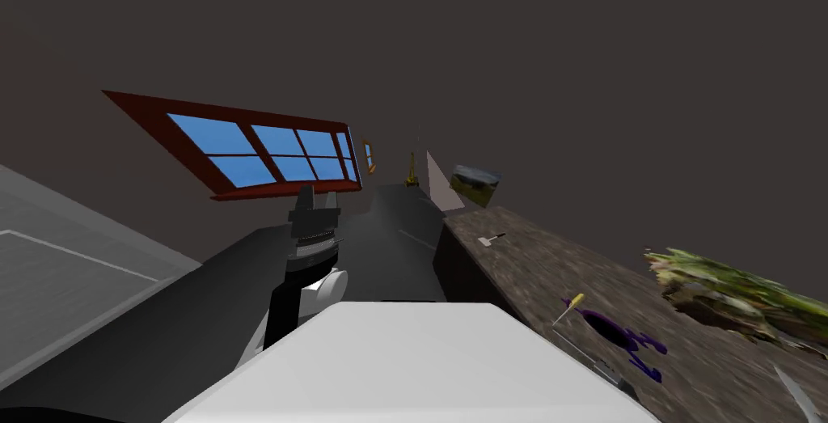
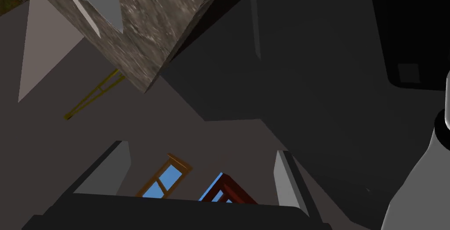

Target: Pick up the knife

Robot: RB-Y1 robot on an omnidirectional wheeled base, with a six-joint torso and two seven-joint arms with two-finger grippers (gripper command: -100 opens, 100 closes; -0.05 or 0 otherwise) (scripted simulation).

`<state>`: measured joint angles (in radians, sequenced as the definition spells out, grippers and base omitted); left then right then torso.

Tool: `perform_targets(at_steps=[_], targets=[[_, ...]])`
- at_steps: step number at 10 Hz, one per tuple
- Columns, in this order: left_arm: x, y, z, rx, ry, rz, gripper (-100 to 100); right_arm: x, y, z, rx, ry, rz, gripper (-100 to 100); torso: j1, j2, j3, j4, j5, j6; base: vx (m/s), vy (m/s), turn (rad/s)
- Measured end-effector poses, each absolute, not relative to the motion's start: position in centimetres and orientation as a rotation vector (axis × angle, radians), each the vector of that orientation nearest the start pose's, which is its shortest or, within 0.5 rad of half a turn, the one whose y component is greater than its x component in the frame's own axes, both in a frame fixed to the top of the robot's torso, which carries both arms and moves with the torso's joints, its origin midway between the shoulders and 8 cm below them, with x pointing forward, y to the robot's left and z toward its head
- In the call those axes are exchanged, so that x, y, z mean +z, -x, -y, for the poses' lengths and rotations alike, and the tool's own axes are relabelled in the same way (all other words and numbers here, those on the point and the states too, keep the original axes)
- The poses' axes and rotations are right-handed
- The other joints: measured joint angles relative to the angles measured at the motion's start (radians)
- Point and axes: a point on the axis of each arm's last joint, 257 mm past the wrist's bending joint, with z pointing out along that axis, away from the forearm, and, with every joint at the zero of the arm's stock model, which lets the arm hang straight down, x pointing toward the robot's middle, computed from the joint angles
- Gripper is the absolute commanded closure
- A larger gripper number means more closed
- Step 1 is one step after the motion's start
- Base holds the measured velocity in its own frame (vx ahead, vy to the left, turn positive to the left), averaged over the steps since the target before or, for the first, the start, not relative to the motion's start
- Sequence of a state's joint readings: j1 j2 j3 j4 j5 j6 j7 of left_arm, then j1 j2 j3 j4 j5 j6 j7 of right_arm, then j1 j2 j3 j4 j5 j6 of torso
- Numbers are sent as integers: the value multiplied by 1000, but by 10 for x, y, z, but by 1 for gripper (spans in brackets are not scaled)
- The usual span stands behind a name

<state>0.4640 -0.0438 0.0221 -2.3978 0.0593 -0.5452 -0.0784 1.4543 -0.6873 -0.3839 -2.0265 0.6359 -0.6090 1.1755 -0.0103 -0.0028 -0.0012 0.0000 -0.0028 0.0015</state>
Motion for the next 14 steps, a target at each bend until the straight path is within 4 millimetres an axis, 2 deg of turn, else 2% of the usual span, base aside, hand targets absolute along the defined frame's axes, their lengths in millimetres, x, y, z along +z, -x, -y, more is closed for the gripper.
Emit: perform_targets(at_steps=[3,7,11,14], targets=[[93,-305,-287,-1292,538,-419,0,-286,-50,447,-388,1280,-2020,-100,-2,-1,0,0,-1,0,-37,-91,335],[93,-305,-287,-1292,538,-419,0,-293,0,483,-442,1491,-2088,-100,-6,-1,0,0,-2,-1,-59,-134,434],[93,-305,-287,-1292,538,-419,0,-289,36,517,-488,1666,-2139,-100,-3,-2,-1,0,-1,0,-51,-101,281],[93,-305,-287,-1291,538,-420,0,-284,57,536,-508,1740,-2170,-100,-3,-3,-2,-1,-1,0,-34,-74,193]])
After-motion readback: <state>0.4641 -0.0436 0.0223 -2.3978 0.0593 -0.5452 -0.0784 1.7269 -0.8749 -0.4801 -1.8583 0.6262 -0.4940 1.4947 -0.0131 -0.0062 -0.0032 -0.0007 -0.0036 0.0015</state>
